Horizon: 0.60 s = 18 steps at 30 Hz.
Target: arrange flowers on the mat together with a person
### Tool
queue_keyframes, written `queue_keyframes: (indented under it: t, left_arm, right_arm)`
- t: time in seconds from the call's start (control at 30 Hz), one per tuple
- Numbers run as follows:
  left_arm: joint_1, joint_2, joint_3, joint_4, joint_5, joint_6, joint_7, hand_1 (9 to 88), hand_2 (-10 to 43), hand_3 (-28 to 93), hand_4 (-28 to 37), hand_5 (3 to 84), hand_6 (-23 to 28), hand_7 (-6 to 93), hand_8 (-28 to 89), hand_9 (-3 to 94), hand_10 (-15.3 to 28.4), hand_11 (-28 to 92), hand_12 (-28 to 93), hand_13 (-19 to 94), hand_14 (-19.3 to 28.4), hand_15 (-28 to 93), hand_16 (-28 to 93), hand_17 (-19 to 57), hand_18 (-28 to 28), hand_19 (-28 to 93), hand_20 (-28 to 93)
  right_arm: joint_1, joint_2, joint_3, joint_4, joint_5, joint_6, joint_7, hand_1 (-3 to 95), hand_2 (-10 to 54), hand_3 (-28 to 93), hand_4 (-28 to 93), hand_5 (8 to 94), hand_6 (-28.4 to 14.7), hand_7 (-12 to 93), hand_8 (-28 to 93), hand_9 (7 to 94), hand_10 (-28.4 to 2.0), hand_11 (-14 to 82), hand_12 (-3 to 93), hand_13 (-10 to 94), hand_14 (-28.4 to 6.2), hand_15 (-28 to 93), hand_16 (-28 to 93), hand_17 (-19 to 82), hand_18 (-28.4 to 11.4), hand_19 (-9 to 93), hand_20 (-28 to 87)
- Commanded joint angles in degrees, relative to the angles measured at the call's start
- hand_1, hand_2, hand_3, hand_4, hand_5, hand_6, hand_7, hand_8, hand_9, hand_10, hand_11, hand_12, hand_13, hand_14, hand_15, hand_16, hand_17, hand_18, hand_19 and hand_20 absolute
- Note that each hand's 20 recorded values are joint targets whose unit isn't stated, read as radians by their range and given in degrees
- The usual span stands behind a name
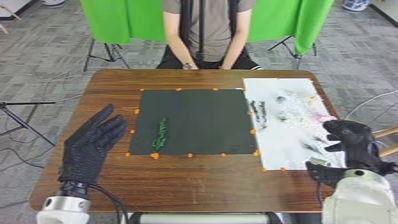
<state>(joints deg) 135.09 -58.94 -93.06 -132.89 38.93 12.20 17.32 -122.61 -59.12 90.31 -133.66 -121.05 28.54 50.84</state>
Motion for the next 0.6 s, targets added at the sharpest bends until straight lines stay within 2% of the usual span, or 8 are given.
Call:
queue_keyframes:
  t: [0.03, 0.1, 0.13, 0.2, 0.33, 0.6]
  left_arm:
    - [0.29, -0.29, 0.01, 0.04, -0.12, -0.33, -0.24, 23.5, 8.2, 78, -24.9, 37.8, 9.8, 10.8, -10, 33.2, 19.8, 19, 7, 25, 20.1, 26, -7, -8.9, 19.6, 50, 1]
    - [0.16, -0.13, 0.2, -0.09, -0.32, 0.32, -0.53, 23.5, 8.2, 78, -24.9, 37.8, 9.8, 10.8, -10, 33.2, 19.8, 19, 8, 25, 20.1, 27, -7, -8.9, 19.6, 50, 1]
    - [-0.47, 0.33, 0.49, 0.19, -0.73, 0.32, 0.13, 23.5, 8.2, 78, -24.9, 37.8, 9.8, 10.8, -10, 33.2, 19.9, 19, 8, 25, 20.2, 27, -7, -8.9, 19.6, 50, 1]
    - [-0.68, 0.69, 0.7, 0.19, -0.82, 0.66, 0.55, 23.5, 8.2, 78, -24.9, 37.8, 9.8, 10.8, -10, 33.3, 20.0, 20, 8, 25, 20.2, 27, -7, -9.0, 19.6, 50, 1]
    - [-0.62, -0.05, 0.37, 0.11, -0.44, 0.22, -0.54, 23.5, 8.2, 78, -24.9, 37.7, 9.8, 10.8, -10, 33.3, 20.0, 20, 8, 25, 20.3, 27, -7, -9.0, 19.6, 50, 1]
    - [-0.78, -0.52, 0.29, 0.04, -0.2, 0.23, -0.72, 23.5, 8.2, 78, -24.8, 37.7, 9.8, 10.8, -10, 33.3, 20.0, 20, 8, 25, 20.3, 27, -7, -9.0, 19.6, 50, 1]
  right_arm:
    - [1.17, 3.54, -3.31, 4.06, -23.11, -10.32, 15.04, 23.8, 2.3, 80, -28, 52.3, -4.8, 13, -14, 63.1, -17.3, 18.3, 10.2, 60, -17.4, 43, 8, 15, -19.5, 66, 9]
    - [0.51, 3.05, -2.49, 4.55, -22.77, -13.0, 15.37, 24.0, 1.1, 79, -28, 53.1, -4.9, 13, -14, 63.6, -17.9, 17.3, 10.4, 60, -17.3, 42, 8, 15, -19.9, 66, 8]
    - [1.01, 3.71, -2.84, 5.07, -23.0, -13.77, 16.32, 24.2, 0.9, 79, -28, 53.2, -4.9, 13, -14, 63.7, -18.0, 17.1, 10.5, 60, -17.5, 42, 8, 16, -20.0, 66, 8]
    - [1.46, 3.7, -3.01, 6.25, -23.83, -16.21, 16.13, 24.5, 0.2, 79, -28, 53.5, -5.0, 13, -14, 64.3, -18.2, 16.7, 10.6, 60, -17.5, 41, 8, 16, -20.3, 67, 7]
    - [2.32, 3.37, -3.69, 7.46, -24.06, -20.14, 16.2, 25.4, -0.6, 78, -27, 54.2, -4.9, 12, -13, 64.5, -18.0, 16.2, 10.7, 61, -17.3, 41, 8, 16, -20.4, 67, 6]
    - [5.3, 3.69, -5.88, 10.95, -25.11, -26.28, 14.98, 26.5, -1.9, 78, -27, 55.5, -4.4, 12, -13, 64.7, -17.6, 15.3, 10.8, 61, -16.8, 39, 9, 16, -20.0, 67, 4]
